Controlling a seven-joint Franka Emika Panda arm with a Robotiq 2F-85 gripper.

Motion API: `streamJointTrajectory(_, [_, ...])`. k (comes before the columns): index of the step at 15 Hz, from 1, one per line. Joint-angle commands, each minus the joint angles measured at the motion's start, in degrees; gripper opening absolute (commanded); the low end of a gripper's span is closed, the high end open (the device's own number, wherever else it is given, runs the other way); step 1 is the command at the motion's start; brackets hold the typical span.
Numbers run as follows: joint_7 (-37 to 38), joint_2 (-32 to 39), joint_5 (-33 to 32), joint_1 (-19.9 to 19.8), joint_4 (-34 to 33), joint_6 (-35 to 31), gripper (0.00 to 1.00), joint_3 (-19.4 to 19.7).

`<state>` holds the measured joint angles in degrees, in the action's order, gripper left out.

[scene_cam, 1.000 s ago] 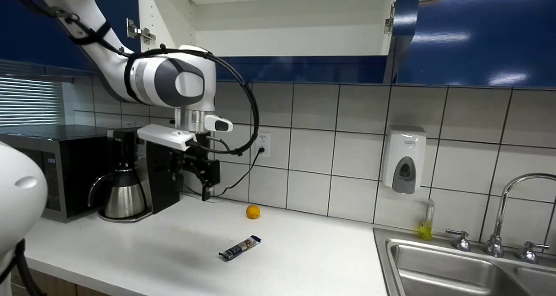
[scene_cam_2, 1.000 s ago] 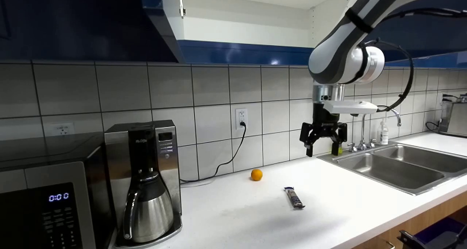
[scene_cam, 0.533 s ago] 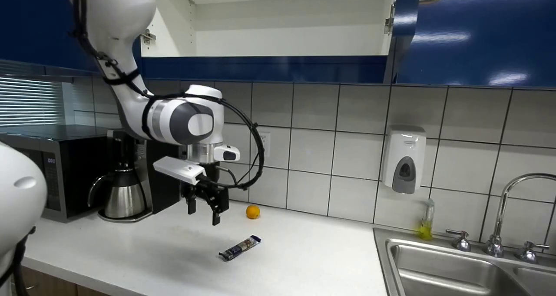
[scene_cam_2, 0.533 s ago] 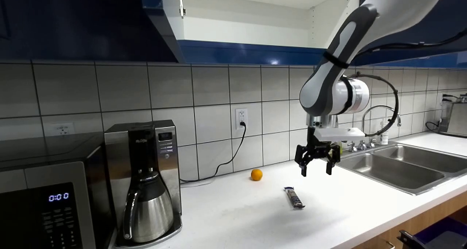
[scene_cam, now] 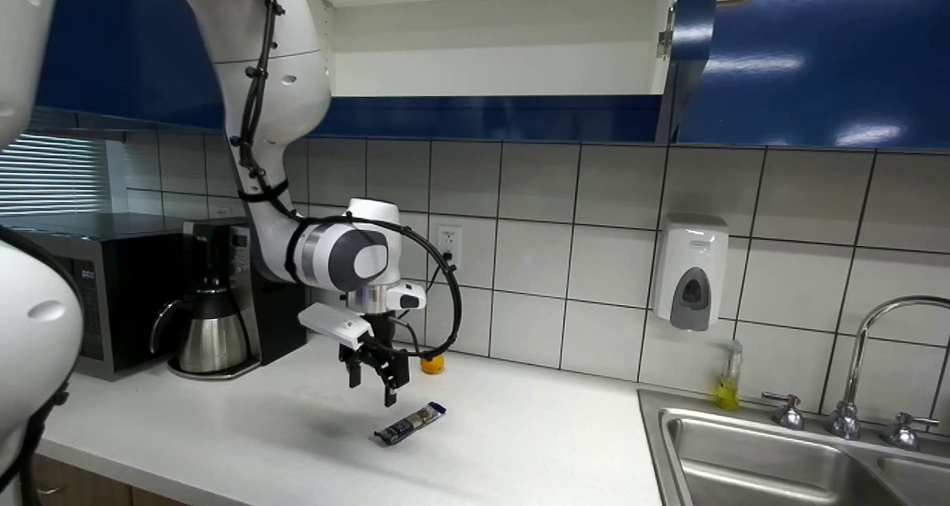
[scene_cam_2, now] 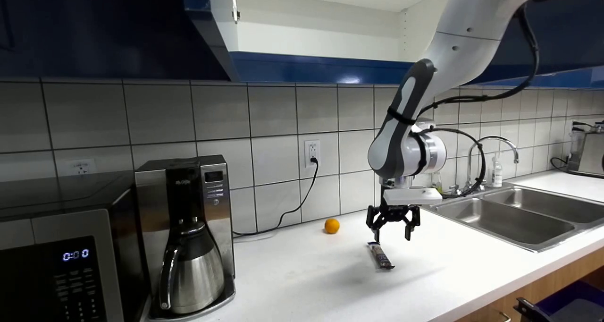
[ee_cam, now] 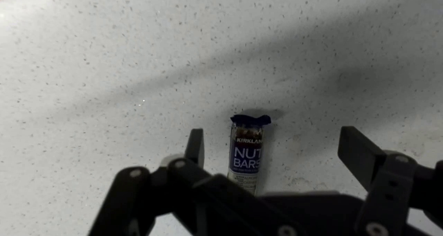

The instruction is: Pick up the granola bar and place it on the bottom shelf of the cabinet above

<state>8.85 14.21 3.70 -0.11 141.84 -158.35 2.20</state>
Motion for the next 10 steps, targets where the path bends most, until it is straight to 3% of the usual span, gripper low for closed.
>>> streamJointTrajectory(1, [3.8,7.7,-0.5,1.3,-7.2,-1.1,1.0,1.0])
streamJointTrajectory(10, [7.2,18.3,0.5,2.5,-18.2,-1.0,1.0,3.0])
